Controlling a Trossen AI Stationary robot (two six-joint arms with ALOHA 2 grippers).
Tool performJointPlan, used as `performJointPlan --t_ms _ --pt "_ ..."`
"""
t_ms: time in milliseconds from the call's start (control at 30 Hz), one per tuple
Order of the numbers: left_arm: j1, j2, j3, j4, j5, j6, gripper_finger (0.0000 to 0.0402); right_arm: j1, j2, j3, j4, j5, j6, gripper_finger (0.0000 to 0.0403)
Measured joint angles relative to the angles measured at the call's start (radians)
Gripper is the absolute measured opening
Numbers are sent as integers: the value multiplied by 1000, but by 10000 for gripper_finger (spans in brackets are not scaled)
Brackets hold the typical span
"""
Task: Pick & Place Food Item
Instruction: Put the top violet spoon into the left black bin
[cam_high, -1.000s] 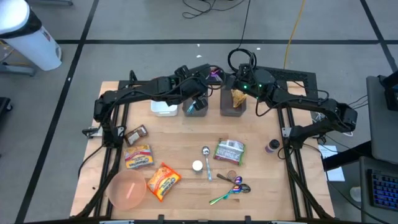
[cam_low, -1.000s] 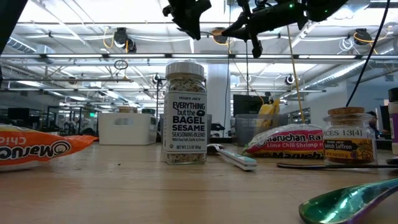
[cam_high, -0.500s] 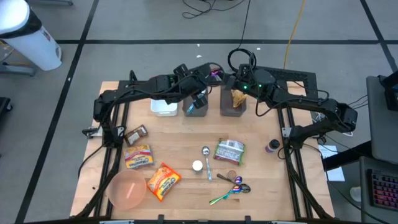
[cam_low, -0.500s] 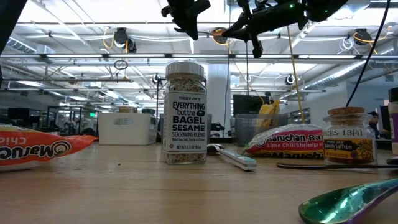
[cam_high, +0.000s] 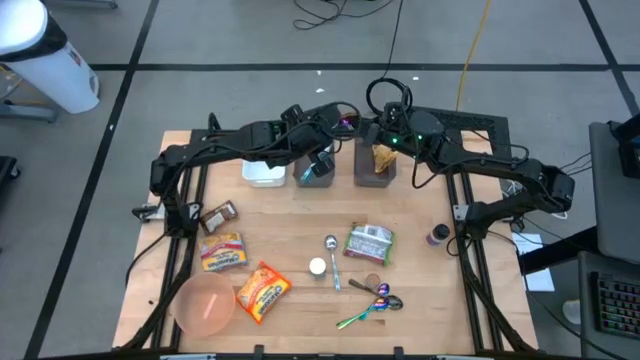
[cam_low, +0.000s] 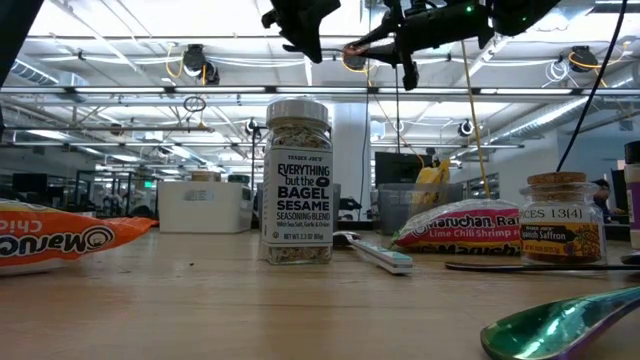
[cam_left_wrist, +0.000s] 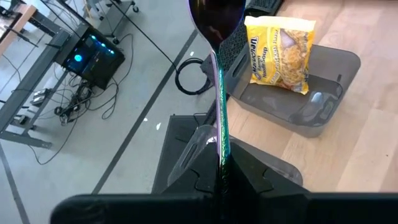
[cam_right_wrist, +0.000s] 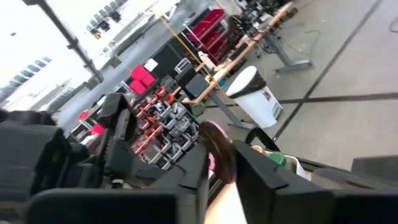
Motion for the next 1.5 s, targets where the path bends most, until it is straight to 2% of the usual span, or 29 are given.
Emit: performJointPlan --t_ms 200,300,467,600,800,1000,1200,1367,1500 --pt "15 0 0 1 30 0 1 -17 -13 0 62 -55 -20 148" --pt "37 -2 0 4 78 -28 0 -41 -26 0 79 -66 -19 183" --pt "100 -19 -4 -13 269 -99 0 -95 -66 2 96 -100 -9 214" --pt "155 -37 -2 -13 383 -145 0 -125 -95 2 80 -99 -17 219" --pt "222 -38 -2 -7 486 -181 0 -161 -148 2 71 -106 -45 212" --pt "317 -25 -5 -24 656 -243 0 -192 -187 2 -16 -178 -67 212" --pt "374 -17 -122 -9 725 -283 0 -195 -208 0 -62 -179 -67 209" --pt "381 -17 -260 80 794 -316 0 -195 -210 0 -87 -207 -77 208" --pt "370 -17 -360 223 840 -353 0 -195 -209 0 -102 -205 -86 208"
